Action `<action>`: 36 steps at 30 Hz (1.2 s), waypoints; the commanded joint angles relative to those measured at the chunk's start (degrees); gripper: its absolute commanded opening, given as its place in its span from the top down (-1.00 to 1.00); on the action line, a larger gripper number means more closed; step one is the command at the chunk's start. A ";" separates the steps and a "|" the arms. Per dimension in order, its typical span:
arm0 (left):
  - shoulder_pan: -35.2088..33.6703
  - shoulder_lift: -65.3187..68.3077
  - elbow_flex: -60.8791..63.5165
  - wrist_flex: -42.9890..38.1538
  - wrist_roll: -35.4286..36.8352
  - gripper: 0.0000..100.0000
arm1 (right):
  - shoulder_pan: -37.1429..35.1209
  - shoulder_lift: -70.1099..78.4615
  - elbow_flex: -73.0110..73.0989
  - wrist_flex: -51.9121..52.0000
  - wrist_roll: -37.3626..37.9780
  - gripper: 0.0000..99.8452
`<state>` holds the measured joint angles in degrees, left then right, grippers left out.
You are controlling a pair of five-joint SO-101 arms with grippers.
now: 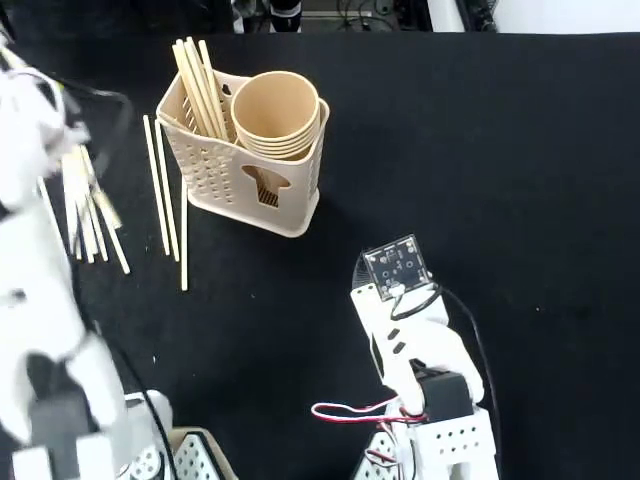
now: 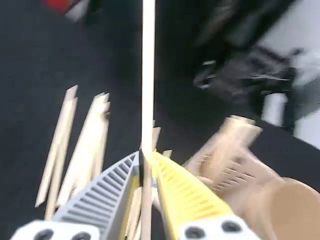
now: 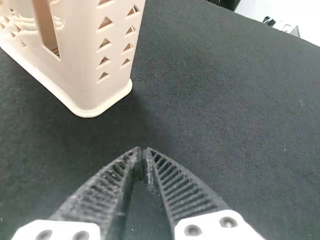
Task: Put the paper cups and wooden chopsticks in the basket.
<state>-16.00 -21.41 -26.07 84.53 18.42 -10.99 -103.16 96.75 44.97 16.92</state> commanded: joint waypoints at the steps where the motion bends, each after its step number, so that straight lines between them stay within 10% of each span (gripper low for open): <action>1: 6.73 -12.84 15.87 -15.12 -0.18 0.94 | 0.79 -2.59 -0.13 0.26 0.35 0.97; 14: 21.85 -37.27 74.24 -86.59 -17.85 0.94 | 0.79 -2.86 -0.13 0.26 0.35 0.97; 36: 17.10 -23.74 71.25 -89.32 -9.93 0.94 | 0.79 -2.86 -0.13 0.18 0.35 0.97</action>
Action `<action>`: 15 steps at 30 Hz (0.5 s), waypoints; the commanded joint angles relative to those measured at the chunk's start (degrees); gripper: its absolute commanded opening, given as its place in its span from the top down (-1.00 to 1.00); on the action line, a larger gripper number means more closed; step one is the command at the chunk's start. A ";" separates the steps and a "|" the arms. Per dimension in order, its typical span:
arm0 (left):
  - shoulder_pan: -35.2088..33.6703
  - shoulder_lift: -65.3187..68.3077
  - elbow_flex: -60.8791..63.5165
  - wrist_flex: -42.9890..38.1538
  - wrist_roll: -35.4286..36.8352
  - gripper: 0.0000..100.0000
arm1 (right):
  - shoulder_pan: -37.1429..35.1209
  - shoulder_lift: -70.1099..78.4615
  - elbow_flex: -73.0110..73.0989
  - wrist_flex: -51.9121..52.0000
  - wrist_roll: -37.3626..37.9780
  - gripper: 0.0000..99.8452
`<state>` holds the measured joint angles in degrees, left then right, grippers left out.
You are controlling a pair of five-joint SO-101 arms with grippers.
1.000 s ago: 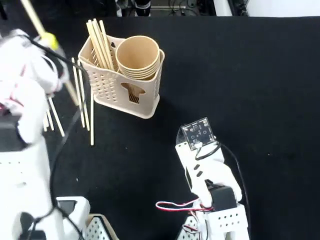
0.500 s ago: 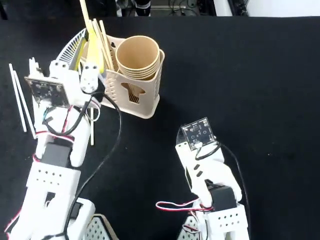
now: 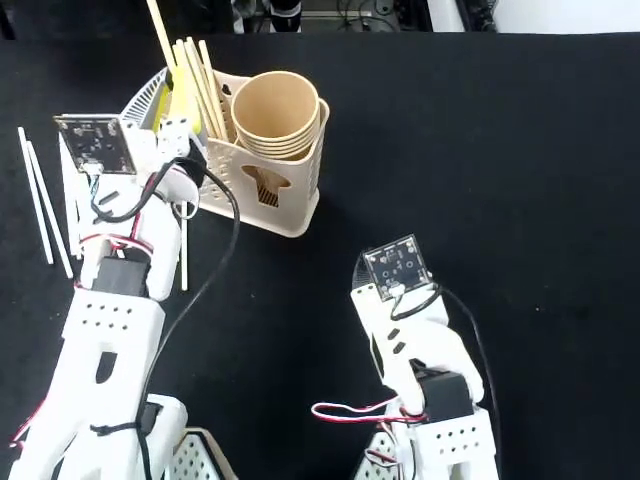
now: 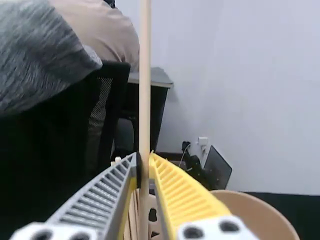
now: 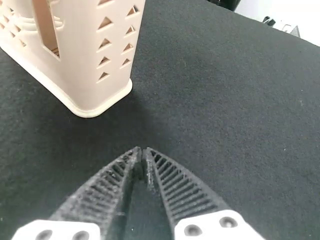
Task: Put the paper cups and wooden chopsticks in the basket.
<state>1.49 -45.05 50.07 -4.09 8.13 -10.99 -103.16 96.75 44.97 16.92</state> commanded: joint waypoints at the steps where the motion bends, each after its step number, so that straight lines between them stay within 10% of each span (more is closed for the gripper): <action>1: -0.40 -0.09 -6.29 -0.62 0.35 0.94 | 0.79 -2.86 -0.13 0.18 0.35 0.97; 15: -0.75 16.18 -21.41 -1.05 0.44 0.94 | 0.79 -2.86 -0.13 0.18 0.35 0.97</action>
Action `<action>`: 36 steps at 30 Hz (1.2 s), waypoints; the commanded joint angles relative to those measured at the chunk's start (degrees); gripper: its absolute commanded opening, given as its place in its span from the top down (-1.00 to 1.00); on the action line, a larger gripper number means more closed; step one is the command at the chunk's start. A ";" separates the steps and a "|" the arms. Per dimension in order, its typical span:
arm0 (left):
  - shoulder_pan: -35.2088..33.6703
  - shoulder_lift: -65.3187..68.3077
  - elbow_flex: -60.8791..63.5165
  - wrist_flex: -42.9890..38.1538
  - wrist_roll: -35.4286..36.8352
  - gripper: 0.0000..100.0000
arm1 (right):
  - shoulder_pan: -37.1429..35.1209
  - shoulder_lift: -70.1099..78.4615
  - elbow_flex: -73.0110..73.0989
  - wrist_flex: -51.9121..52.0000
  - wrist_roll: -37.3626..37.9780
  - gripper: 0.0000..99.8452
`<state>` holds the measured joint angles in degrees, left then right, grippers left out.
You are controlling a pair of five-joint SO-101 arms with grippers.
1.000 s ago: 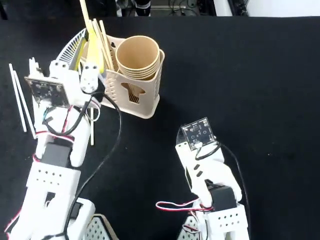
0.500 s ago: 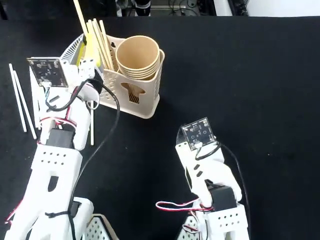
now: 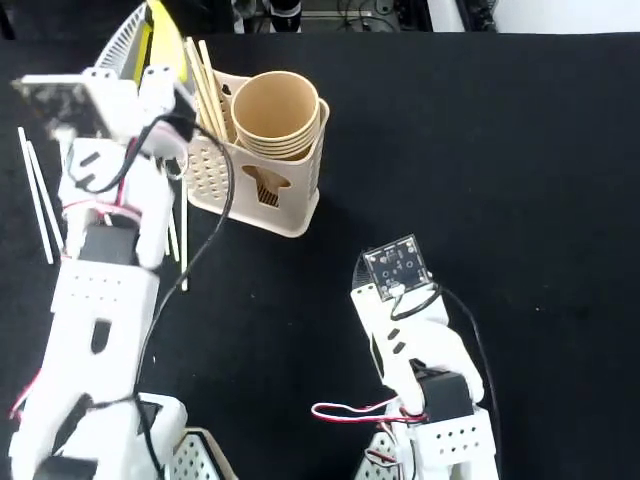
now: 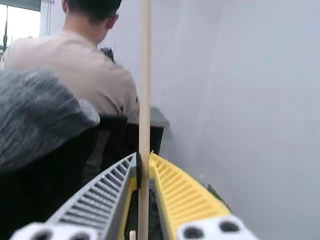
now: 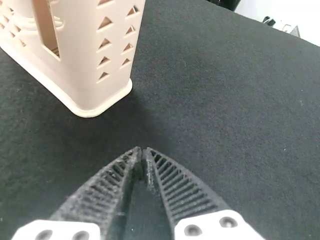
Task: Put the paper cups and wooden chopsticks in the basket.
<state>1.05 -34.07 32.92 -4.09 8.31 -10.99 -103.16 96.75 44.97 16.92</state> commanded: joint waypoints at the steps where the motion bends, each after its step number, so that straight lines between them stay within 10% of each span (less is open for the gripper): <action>1: -0.31 7.38 -4.62 -1.05 0.26 0.94 | 0.79 -2.86 -0.13 0.18 0.35 0.97; 11: -0.04 11.69 -1.45 0.09 0.26 0.87 | 0.79 -2.86 -0.13 0.18 0.35 0.97; 21: -1.98 -0.79 -6.64 25.76 10.20 0.56 | 0.79 -2.86 -0.13 0.09 0.35 0.97; 36: -33.63 24.35 -40.31 68.75 -0.18 0.55 | 0.79 -2.86 -0.13 0.18 0.35 0.97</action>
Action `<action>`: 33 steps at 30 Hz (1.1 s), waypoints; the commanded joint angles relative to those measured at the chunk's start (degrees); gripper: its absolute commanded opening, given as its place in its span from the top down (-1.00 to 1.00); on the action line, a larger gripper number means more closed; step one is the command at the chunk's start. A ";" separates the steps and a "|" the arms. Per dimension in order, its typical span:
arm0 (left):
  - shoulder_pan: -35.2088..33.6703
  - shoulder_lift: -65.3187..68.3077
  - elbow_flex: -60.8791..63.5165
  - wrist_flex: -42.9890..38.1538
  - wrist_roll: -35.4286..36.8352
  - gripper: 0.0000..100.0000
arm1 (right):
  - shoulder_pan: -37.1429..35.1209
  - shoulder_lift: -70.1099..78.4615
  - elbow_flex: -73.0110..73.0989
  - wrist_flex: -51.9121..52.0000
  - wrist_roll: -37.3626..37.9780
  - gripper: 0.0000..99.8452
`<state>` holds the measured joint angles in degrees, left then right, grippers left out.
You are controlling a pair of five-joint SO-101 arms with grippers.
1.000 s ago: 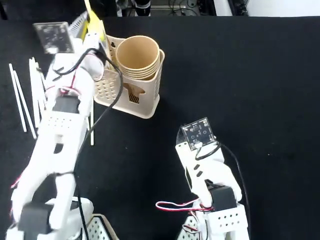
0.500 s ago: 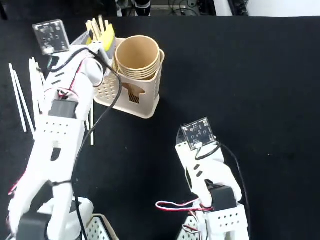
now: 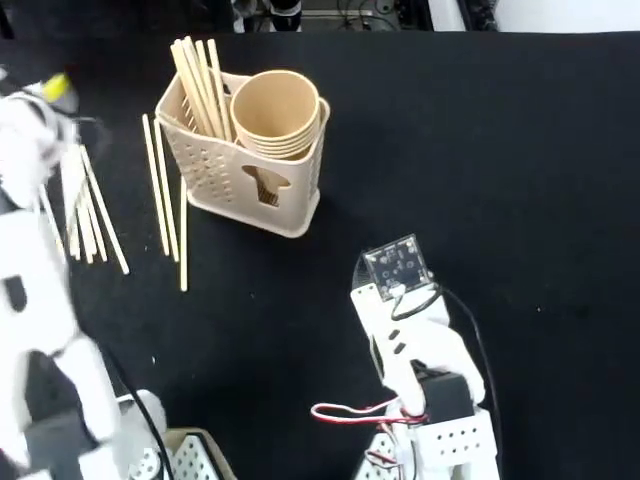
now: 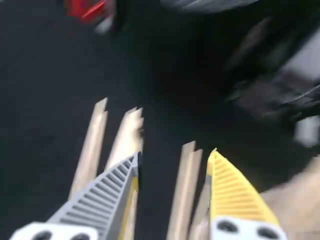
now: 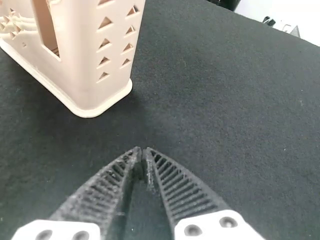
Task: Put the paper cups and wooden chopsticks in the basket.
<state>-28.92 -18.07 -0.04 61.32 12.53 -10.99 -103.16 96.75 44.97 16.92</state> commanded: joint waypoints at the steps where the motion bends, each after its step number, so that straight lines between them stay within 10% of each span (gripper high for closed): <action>1: -4.79 12.22 -9.36 4.22 -5.89 0.55 | 0.79 -2.86 -0.13 0.18 0.35 0.97; 21: -10.42 97.32 -89.45 16.79 -11.69 0.57 | 0.62 -2.59 -0.13 0.18 0.35 0.97; 33: -9.63 95.91 -95.25 31.38 -17.32 0.94 | 0.62 -2.59 -0.13 0.18 0.35 0.97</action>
<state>-38.51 81.98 -94.81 86.29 -4.09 -10.99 -103.16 96.75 44.97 16.92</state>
